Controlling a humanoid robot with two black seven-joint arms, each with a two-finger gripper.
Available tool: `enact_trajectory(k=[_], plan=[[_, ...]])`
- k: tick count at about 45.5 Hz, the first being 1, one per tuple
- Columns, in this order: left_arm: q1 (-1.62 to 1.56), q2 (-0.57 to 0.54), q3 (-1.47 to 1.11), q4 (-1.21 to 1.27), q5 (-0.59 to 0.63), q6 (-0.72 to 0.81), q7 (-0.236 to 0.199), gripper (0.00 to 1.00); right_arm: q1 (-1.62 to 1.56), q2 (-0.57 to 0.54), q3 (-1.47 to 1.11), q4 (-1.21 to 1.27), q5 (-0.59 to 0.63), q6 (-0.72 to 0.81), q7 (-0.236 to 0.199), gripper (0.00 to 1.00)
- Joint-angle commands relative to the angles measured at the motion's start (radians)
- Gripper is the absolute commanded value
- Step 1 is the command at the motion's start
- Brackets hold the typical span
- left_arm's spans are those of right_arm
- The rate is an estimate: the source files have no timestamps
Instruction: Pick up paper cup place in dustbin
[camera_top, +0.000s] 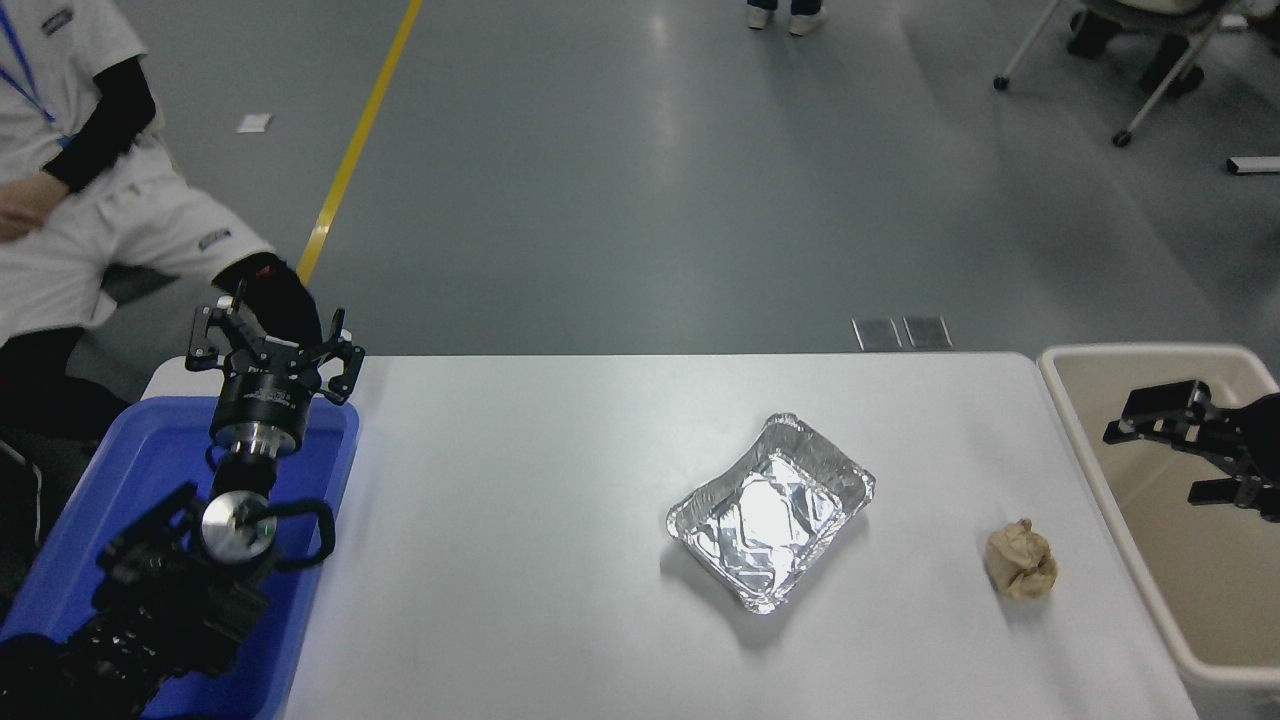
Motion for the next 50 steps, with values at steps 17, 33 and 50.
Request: enact_trajectory(k=[17, 33, 50], plan=[[0.000, 0.000, 0.000, 0.000, 0.000, 0.000, 0.000, 0.99, 0.252, 0.398, -0.096, 0.003, -0.083, 0.209, -0.001, 1.00], [0.000, 0.000, 0.000, 0.000, 0.000, 0.002, 0.000, 0.99, 0.225, 0.499, 0.041, -0.002, -0.104, 0.209, -0.001, 1.00], [0.000, 0.000, 0.000, 0.000, 0.000, 0.002, 0.000, 0.99, 0.234, 0.496, 0.001, -0.003, -0.101, 0.209, -0.001, 1.00]])
